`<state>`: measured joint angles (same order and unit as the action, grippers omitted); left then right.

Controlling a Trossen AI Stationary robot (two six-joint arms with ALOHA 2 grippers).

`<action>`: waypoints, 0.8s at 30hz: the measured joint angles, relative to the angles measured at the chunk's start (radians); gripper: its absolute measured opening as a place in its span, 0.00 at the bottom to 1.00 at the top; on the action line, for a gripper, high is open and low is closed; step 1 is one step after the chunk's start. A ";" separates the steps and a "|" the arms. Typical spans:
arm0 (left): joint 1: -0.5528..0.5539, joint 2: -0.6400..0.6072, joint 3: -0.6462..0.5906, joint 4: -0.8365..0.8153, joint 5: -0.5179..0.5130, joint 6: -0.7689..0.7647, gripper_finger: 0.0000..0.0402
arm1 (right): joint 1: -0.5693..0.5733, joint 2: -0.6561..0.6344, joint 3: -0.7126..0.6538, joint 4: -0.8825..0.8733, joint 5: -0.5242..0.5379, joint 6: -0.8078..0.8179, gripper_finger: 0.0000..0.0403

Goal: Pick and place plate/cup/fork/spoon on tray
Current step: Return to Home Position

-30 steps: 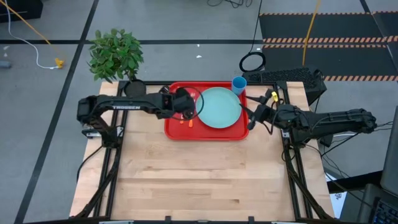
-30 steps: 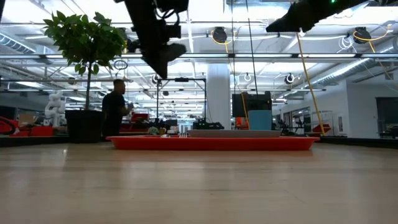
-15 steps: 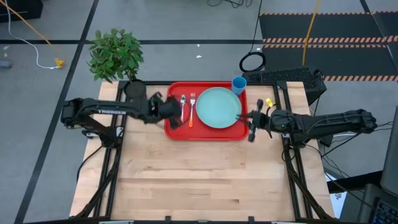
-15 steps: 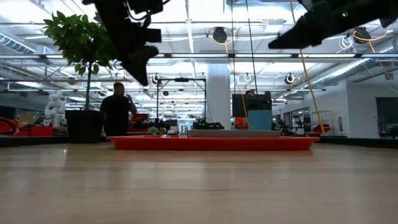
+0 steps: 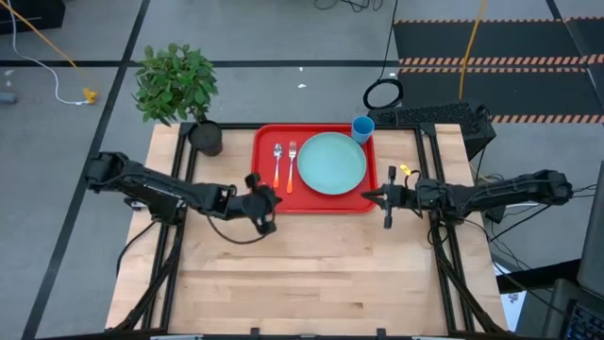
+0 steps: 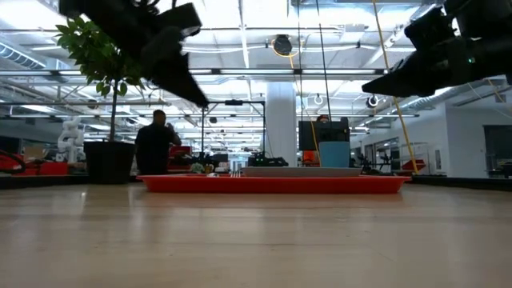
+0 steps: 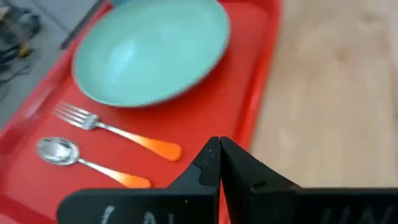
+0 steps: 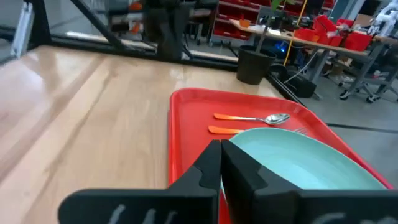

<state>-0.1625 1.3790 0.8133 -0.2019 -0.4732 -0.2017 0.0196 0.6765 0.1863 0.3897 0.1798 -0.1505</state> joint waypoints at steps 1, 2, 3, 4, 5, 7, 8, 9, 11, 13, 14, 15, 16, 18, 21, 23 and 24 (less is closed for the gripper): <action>-0.005 -0.014 -0.023 0.022 0.014 0.018 0.01 | 0.000 -0.006 -0.007 0.003 -0.002 0.005 0.01; -0.010 -0.026 -0.044 0.045 0.033 0.037 0.02 | 0.000 -0.018 -0.014 0.013 -0.002 0.009 0.01; -0.011 -0.028 -0.058 0.101 0.055 0.054 0.02 | 0.000 -0.031 -0.023 0.016 -0.003 0.011 0.01; -0.012 -0.033 -0.075 0.163 0.079 0.071 0.03 | 0.001 -0.040 -0.033 0.012 -0.012 0.011 0.01; -0.011 -0.054 -0.102 0.192 0.094 0.090 0.03 | 0.001 -0.049 -0.042 0.010 -0.029 0.014 0.01; -0.011 -0.088 -0.154 0.260 0.136 0.121 0.03 | 0.002 -0.075 -0.059 0.013 -0.057 0.033 0.01; -0.011 -0.100 -0.176 0.326 0.163 0.133 0.03 | 0.002 -0.090 -0.068 0.009 -0.064 0.034 0.01; -0.011 -0.122 -0.207 0.361 0.178 0.145 0.02 | 0.002 -0.098 -0.073 0.006 -0.076 0.034 0.01; -0.011 -0.168 -0.262 0.418 0.204 0.174 0.01 | 0.002 -0.122 -0.076 0.012 -0.076 0.034 0.01; -0.010 -0.210 -0.309 0.491 0.227 0.194 0.01 | 0.002 -0.146 -0.080 -0.005 -0.078 0.028 0.01; -0.009 -0.241 -0.337 0.511 0.235 0.204 0.02 | 0.002 -0.153 -0.080 -0.014 -0.076 0.028 0.01; -0.009 -0.263 -0.359 0.539 0.248 0.217 0.03 | 0.002 -0.173 -0.080 -0.027 -0.076 0.024 0.01; -0.009 -0.282 -0.381 0.566 0.267 0.225 0.04 | 0.002 -0.188 -0.081 -0.046 -0.077 0.019 0.01; -0.009 -0.332 -0.429 0.593 0.280 0.236 0.03 | 0.002 -0.200 -0.082 -0.052 -0.076 0.014 0.01; -0.009 -0.396 -0.486 0.627 0.291 0.233 0.01 | 0.002 -0.233 -0.100 -0.060 -0.077 0.013 0.01; -0.009 -0.435 -0.514 0.625 0.291 0.222 0.01 | 0.002 -0.257 -0.115 -0.057 -0.077 0.016 0.01; -0.009 -0.450 -0.524 0.626 0.290 0.216 0.02 | 0.002 -0.269 -0.125 -0.058 -0.077 0.015 0.01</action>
<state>-0.1711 0.9294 0.2892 0.4241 -0.1829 0.0145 0.0212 0.4075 0.0613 0.3317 0.1028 -0.1350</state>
